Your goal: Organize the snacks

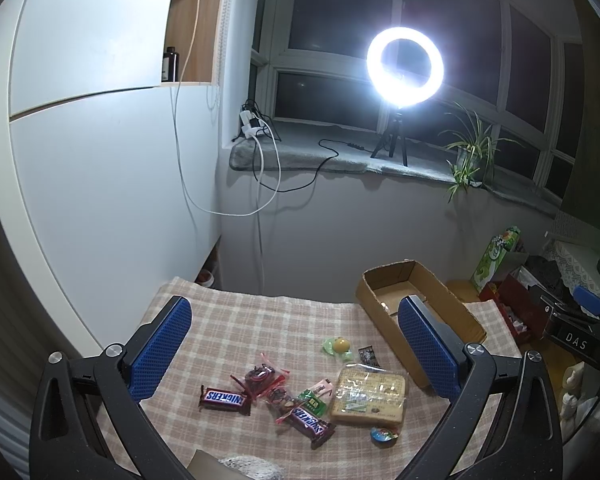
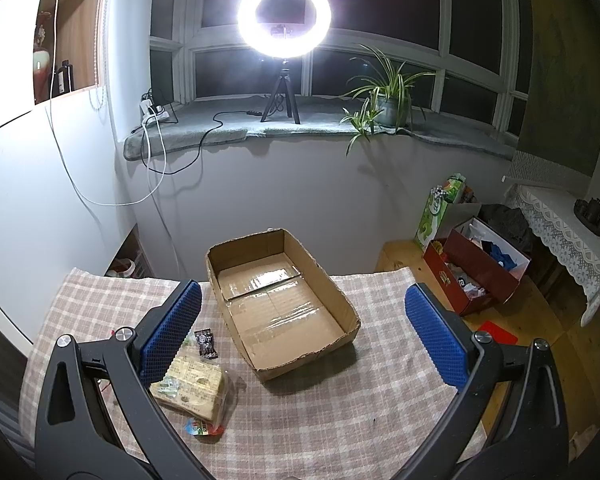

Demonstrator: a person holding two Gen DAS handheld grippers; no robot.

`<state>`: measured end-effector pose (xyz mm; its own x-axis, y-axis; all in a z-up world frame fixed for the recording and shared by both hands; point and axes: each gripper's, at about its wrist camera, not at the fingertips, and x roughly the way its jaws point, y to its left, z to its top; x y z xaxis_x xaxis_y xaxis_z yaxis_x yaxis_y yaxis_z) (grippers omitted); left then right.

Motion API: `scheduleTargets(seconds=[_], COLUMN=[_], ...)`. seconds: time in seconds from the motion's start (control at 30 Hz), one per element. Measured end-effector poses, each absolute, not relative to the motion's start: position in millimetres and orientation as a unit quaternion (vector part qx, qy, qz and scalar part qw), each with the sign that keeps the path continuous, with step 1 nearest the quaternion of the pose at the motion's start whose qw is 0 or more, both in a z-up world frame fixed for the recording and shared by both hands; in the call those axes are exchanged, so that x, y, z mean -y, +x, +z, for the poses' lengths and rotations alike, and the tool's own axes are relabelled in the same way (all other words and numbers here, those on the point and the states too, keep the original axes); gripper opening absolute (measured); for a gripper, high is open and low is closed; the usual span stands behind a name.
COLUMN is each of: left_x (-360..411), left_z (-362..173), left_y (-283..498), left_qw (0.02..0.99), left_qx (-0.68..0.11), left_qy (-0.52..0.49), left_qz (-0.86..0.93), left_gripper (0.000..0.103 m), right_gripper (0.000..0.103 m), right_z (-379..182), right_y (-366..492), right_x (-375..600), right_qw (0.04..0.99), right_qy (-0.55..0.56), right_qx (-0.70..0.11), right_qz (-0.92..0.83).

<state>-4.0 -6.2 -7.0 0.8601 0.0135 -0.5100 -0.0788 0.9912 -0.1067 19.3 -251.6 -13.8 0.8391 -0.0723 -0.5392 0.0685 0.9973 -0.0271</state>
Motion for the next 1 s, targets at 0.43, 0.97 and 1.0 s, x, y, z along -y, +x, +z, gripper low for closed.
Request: scheduleTargets(seconds=[0.43, 0.97, 1.0], left_x=[5, -21, -24], left_z=[-8, -34, -38], left_y=[-5, 11, 13], left_qw=[0.96, 0.943, 0.94], left_qx=[-0.27, -0.32, -0.326], left_qy=[-0.065, -0.096, -0.102], left_qz=[0.024, 0.01, 0.009], left_gripper=[0.102, 0.102, 0.102], right_gripper=[0.103, 0.103, 0.103], right_z=[-27, -59, -64], right_y=[18, 37, 38], right_x=[248, 262, 263], right_qw=[0.954, 0.931, 0.928], right_qy=[-0.001, 0.039, 0.045], right_qx=[-0.299, -0.362, -0.369], right_qz=[-0.029, 0.026, 0.031])
